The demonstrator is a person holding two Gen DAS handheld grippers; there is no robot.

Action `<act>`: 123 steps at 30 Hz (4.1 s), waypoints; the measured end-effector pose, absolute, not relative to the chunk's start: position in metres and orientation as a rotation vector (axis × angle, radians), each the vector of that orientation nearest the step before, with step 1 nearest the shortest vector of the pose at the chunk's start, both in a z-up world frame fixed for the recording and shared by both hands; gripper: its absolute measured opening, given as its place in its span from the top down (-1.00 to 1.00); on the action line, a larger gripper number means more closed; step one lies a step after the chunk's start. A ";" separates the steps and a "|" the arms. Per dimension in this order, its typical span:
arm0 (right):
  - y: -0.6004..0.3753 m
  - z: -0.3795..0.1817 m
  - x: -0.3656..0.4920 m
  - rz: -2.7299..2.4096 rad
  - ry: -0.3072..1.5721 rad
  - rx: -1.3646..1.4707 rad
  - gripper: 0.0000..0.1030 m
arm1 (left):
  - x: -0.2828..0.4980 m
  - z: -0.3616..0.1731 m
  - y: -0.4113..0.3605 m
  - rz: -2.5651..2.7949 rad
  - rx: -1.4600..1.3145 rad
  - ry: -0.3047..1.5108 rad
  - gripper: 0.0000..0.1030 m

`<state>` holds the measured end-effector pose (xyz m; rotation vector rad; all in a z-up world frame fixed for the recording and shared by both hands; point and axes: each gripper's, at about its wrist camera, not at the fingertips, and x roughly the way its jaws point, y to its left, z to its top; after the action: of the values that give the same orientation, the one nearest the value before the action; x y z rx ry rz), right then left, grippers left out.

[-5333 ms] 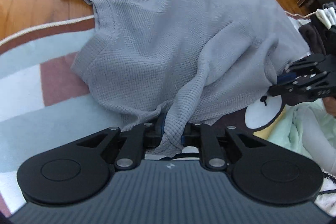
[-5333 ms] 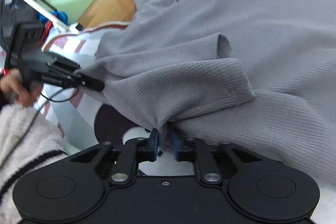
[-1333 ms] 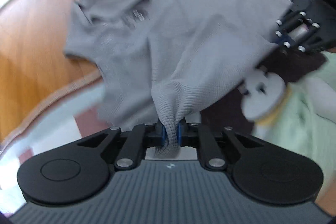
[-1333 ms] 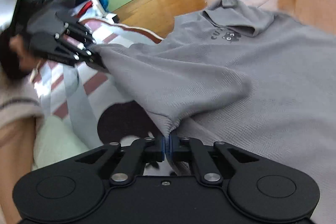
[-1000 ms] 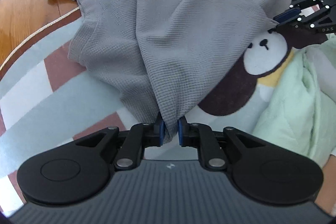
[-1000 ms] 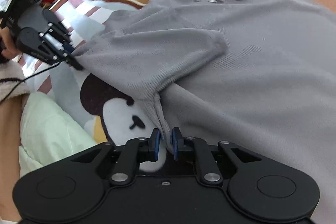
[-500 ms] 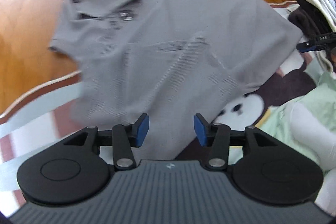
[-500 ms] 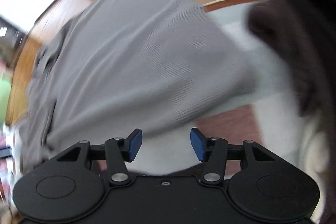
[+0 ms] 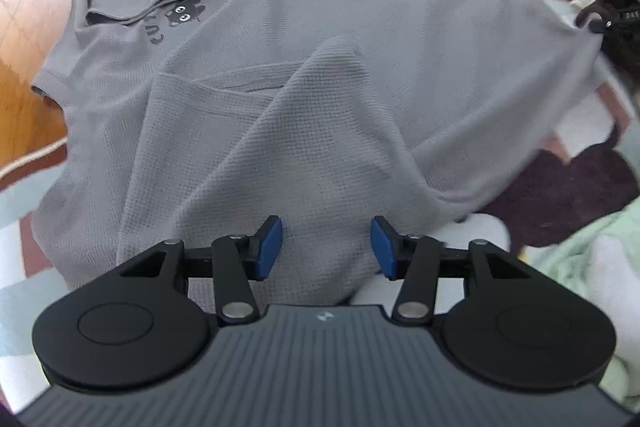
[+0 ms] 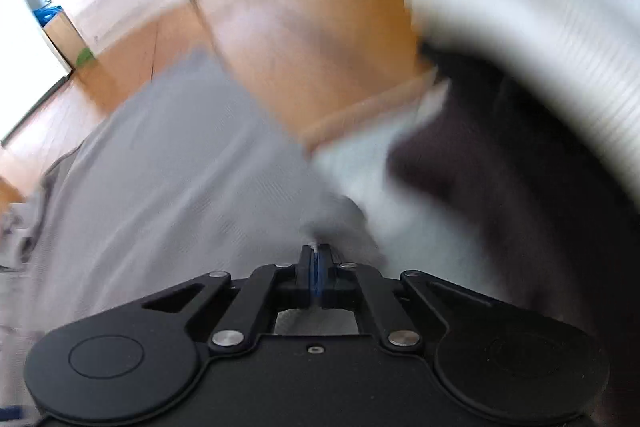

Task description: Fold clothes

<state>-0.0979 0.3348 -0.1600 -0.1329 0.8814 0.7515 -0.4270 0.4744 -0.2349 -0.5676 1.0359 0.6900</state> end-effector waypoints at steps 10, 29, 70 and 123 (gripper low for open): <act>0.341 -0.193 -0.118 0.606 0.754 -0.595 0.82 | -0.436 -0.238 0.477 0.600 -0.702 1.044 -0.14; 0.455 -0.103 -0.161 1.294 0.974 -0.470 -0.38 | -0.494 -0.194 0.522 0.976 -0.635 0.861 -0.39; 0.690 -0.152 -0.271 1.777 0.544 -0.899 -0.20 | -0.455 -0.250 0.777 0.762 -0.518 1.015 -0.49; 0.707 -0.208 0.011 1.023 0.719 -0.560 -0.37 | -0.471 -0.209 0.866 0.934 -0.607 0.819 -0.36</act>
<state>0.0111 0.7071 -0.2084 -0.5600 0.7195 1.0233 -0.4709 0.8655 -0.2088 -0.6066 0.8195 0.9340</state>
